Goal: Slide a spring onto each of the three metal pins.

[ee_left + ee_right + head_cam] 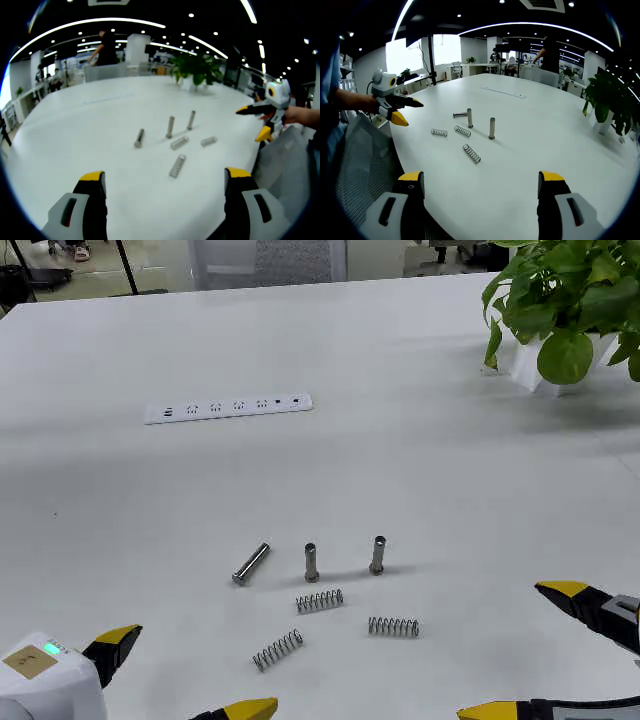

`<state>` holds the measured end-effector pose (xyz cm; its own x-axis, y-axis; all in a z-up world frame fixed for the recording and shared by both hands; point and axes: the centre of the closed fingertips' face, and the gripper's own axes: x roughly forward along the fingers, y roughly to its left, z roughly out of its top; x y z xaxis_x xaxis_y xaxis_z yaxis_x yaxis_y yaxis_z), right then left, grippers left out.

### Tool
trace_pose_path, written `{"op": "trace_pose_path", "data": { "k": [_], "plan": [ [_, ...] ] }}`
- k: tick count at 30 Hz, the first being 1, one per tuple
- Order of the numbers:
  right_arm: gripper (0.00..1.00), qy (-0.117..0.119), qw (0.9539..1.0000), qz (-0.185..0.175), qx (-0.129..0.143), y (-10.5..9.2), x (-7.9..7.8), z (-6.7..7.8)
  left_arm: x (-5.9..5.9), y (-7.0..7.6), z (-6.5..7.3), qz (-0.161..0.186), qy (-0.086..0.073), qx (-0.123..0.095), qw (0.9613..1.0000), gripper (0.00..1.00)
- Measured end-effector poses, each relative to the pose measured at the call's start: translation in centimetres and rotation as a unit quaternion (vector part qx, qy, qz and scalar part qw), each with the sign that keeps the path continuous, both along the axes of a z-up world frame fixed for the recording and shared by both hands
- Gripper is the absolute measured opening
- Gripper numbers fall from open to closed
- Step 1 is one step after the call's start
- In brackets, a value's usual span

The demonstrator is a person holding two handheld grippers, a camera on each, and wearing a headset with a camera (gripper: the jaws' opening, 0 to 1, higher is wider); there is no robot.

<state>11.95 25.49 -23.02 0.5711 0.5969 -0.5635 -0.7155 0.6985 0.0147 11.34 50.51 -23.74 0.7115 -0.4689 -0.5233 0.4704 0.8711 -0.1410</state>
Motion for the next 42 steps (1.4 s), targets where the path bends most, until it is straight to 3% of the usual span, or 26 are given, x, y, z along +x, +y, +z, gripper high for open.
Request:
{"op": "trace_pose_path", "data": {
  "k": [7, 24, 42],
  "plan": [
    [0.96, 0.002, 1.0000, -0.001, 0.000, -0.2, -0.1, 0.2, -0.2, 0.1, -0.3, 0.004, 0.006, -0.003, 1.0000, 1.00],
    [0.96, -0.005, 0.9999, -0.013, 0.000, -1.1, -0.2, 0.5, 0.1, -0.2, 0.0, 0.001, -0.001, -0.006, 1.0000, 1.00],
    [0.95, -0.011, 0.9999, 0.003, -0.001, -0.2, 0.3, 1.0, 1.3, 0.8, -0.2, -0.022, 0.020, 0.012, 0.9995, 1.00]
  ]
}}
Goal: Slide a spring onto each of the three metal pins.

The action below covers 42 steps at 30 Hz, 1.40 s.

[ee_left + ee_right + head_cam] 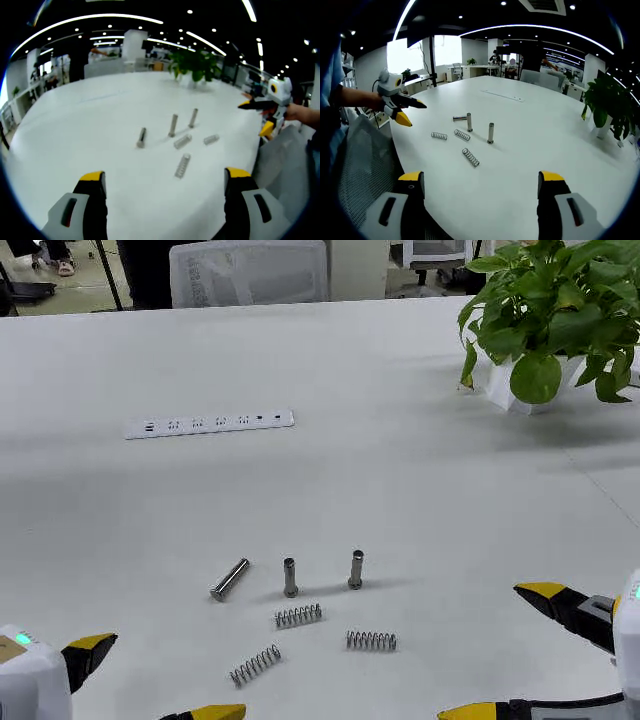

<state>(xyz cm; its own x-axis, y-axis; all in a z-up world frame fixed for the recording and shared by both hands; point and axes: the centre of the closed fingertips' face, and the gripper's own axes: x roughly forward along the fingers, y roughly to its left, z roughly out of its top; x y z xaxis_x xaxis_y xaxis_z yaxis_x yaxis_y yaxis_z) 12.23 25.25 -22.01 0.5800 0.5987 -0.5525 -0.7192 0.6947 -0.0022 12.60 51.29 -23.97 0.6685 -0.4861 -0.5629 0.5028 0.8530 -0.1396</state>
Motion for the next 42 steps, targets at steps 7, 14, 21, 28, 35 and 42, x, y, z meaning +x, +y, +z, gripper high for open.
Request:
{"op": "trace_pose_path", "data": {
  "k": [7, 14, 21, 28, 35, 42],
  "plan": [
    [0.95, 0.002, 1.0000, 0.001, 0.000, 0.1, 0.0, -0.1, 0.5, 0.4, 0.2, -0.002, 0.004, 0.004, 1.0000, 0.99],
    [0.95, 0.003, 1.0000, 0.001, 0.001, 0.1, -0.1, -0.3, 0.4, 0.1, 0.1, -0.022, 0.012, 0.013, 0.9996, 1.00],
    [0.95, 0.007, 1.0000, -0.002, 0.007, 0.3, -0.3, -0.6, 1.5, 0.3, 0.6, -0.037, 0.013, 0.018, 0.9991, 0.97],
    [0.95, 0.004, 1.0000, 0.001, 0.002, 0.7, -0.4, -1.1, 2.4, 0.3, 0.2, -0.039, 0.028, 0.014, 0.9988, 0.94],
    [0.94, 0.003, 0.9999, 0.010, -0.002, 1.0, -0.9, -1.3, 3.2, 0.2, 0.1, -0.043, 0.037, 0.014, 0.9983, 0.91],
    [0.94, -0.003, 1.0000, 0.007, 0.000, 0.9, -0.6, -0.7, 4.5, 0.2, -0.3, -0.047, 0.042, 0.019, 0.9978, 0.89]
  ]
}}
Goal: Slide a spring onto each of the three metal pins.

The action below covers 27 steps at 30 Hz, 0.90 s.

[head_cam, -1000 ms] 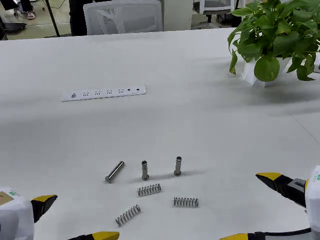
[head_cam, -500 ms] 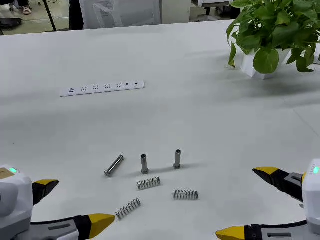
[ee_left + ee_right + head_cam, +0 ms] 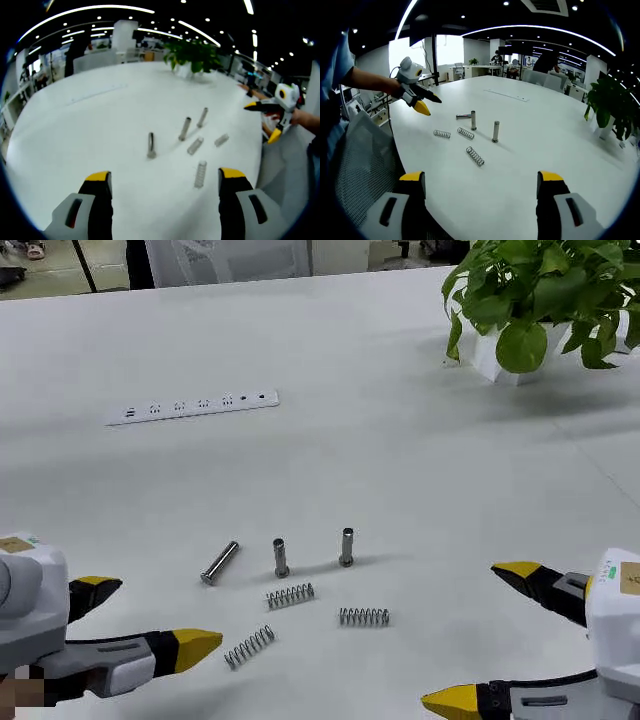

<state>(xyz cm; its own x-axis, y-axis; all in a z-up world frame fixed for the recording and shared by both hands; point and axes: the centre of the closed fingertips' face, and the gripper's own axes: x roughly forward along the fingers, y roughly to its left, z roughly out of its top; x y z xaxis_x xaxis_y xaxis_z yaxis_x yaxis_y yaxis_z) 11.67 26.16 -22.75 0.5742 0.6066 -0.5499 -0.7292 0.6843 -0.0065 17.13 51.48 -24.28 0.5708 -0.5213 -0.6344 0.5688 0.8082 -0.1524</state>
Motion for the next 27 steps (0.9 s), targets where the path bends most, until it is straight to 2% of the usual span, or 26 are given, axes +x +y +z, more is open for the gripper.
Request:
{"op": "trace_pose_path", "data": {
  "k": [9, 13, 19, 27],
  "plan": [
    [0.94, 0.006, 1.0000, -0.002, -0.002, -0.1, -0.1, -0.3, 1.2, -0.5, -0.3, -0.019, 0.003, 0.013, 0.9997, 0.87],
    [0.94, 0.007, 1.0000, -0.002, -0.002, -0.1, -0.2, -0.3, 1.8, -0.6, -0.5, -0.019, 0.003, 0.015, 0.9997, 0.84],
    [0.94, 0.009, 0.9999, 0.004, -0.006, -0.1, -0.2, -0.5, 2.8, -0.8, -1.1, -0.024, 0.010, 0.028, 0.9992, 0.80],
    [0.94, 0.013, 0.9999, 0.009, -0.007, -0.3, -0.1, -0.6, 4.0, -1.5, -1.9, -0.027, 0.014, 0.030, 0.9991, 0.71]
  ]
}}
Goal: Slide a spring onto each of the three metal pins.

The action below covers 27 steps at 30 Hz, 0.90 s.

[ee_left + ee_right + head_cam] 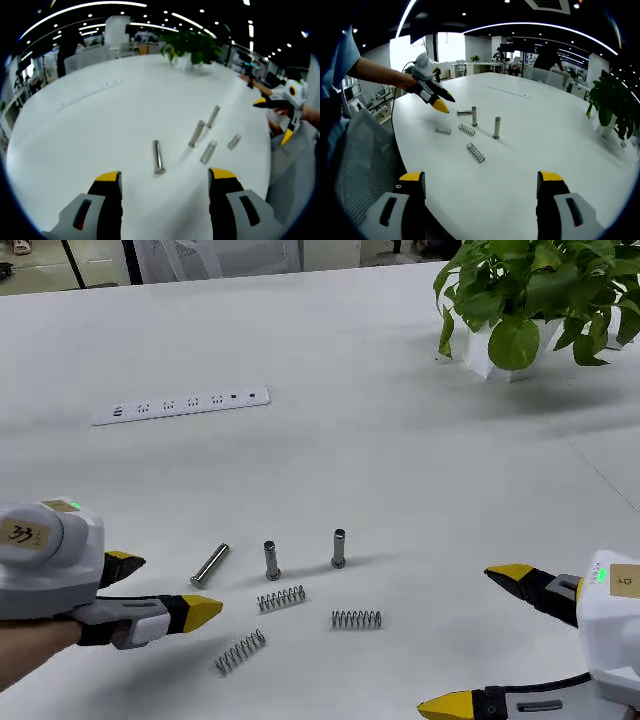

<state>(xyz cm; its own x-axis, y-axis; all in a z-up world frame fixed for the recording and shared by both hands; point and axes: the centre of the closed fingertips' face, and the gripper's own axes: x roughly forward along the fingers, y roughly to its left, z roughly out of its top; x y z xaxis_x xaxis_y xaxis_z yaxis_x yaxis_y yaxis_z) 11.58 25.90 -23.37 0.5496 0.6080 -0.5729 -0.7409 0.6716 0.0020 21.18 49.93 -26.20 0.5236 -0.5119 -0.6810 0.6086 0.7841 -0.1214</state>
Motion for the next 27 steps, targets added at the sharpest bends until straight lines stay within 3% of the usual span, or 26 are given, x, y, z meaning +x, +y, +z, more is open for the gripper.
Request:
{"op": "trace_pose_path", "data": {
  "k": [7, 20, 27],
  "plan": [
    [0.94, 0.004, 0.9999, 0.005, -0.007, -0.1, -0.1, -0.3, 1.8, -0.4, -0.6, 0.020, 0.005, -0.001, 0.9998, 0.55],
    [0.93, 0.010, 0.9999, 0.000, -0.010, -0.7, -0.4, -0.7, 3.2, -1.1, -2.0, 0.008, 0.018, 0.026, 0.9995, 0.38],
    [0.93, 0.013, 0.9999, -0.005, -0.009, -0.7, -0.5, -0.9, 3.6, -1.9, -2.5, 0.001, 0.028, 0.026, 0.9993, 0.28]
  ]
}}
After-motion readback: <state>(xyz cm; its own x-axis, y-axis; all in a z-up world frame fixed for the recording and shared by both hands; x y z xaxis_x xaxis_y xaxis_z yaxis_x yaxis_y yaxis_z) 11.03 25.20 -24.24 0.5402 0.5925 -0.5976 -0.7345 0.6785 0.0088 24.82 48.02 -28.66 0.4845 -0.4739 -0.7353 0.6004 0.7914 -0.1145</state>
